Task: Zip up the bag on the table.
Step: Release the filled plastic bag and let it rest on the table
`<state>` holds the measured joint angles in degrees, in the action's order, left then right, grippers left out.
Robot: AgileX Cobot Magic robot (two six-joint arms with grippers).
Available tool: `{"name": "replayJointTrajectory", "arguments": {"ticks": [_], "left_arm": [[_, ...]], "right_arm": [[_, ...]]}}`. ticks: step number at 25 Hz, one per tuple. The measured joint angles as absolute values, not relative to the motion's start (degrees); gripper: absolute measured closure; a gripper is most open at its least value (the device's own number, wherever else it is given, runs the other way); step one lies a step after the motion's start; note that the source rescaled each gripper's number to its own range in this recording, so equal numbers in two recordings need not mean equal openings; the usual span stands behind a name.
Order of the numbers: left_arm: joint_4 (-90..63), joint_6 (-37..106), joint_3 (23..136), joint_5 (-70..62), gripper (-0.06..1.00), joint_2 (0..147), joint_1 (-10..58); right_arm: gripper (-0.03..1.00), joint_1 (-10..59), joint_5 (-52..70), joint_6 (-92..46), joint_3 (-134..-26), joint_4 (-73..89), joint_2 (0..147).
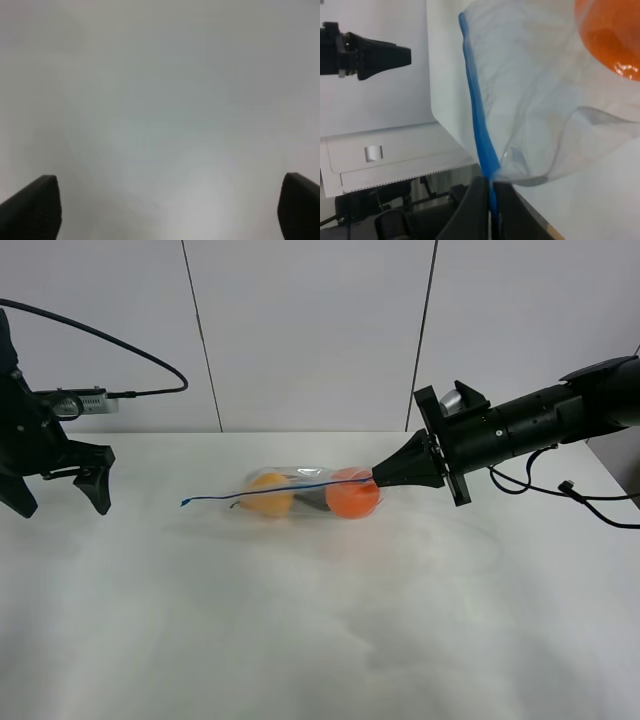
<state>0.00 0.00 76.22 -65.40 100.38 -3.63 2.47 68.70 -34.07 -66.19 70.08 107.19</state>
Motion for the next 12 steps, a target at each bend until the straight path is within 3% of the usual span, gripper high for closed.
{"name": "replayJointTrajectory", "arguments": {"ticks": [12], "left_arm": [[-2.50, 0.00, 57.37, -59.73, -0.05, 74.53, 1.92]], "right_arm": [[0.97, 2.47, 68.86, -34.07, -66.19, 70.08, 107.19]]}}
